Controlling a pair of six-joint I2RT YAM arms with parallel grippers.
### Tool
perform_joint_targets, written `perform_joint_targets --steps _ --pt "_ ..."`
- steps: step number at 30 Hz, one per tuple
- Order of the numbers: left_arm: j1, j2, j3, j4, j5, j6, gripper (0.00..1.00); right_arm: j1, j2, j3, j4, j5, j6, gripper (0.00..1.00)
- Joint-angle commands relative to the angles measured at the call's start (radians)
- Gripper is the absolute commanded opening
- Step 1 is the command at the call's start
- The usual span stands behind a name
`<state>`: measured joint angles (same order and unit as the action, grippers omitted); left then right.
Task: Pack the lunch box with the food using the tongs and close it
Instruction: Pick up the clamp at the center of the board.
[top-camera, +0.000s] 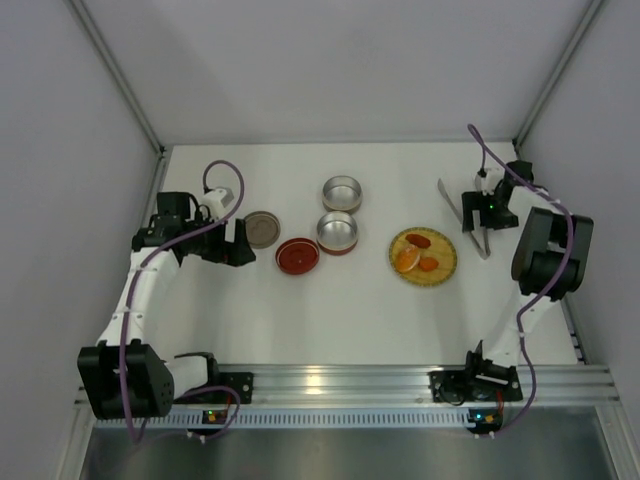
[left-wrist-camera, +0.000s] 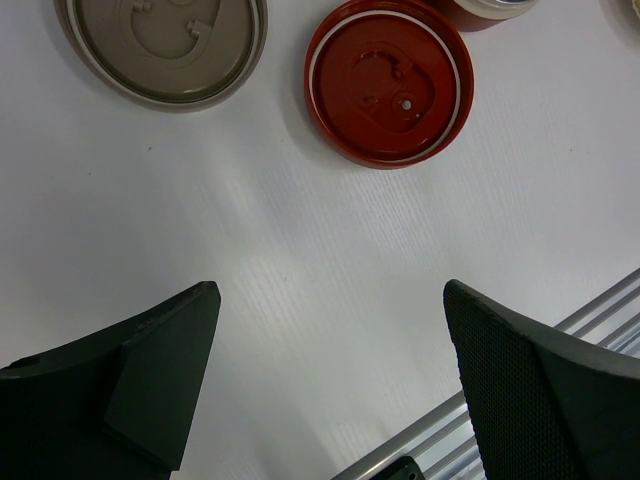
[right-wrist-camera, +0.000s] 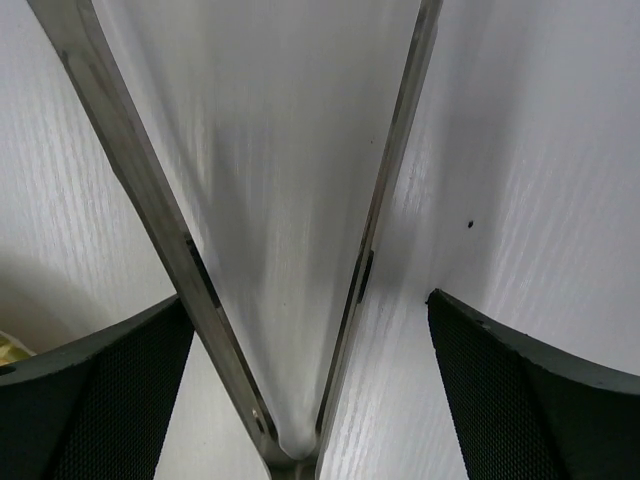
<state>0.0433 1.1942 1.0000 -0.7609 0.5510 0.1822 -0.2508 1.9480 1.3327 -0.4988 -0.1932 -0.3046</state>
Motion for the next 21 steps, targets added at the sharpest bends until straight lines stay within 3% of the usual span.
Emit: perform_joint_targets --steps 1,13,21 --pt "0.0 0.008 0.046 0.04 0.027 0.013 0.98 0.019 0.04 0.055 0.066 -0.045 0.022 0.95" --pt "0.0 0.045 0.068 0.031 0.036 0.01 0.98 0.059 0.124 0.154 0.042 -0.034 0.036 0.93" --pt "0.0 0.041 0.086 0.026 0.04 0.002 0.98 0.064 0.092 0.094 0.04 -0.011 0.015 0.88"
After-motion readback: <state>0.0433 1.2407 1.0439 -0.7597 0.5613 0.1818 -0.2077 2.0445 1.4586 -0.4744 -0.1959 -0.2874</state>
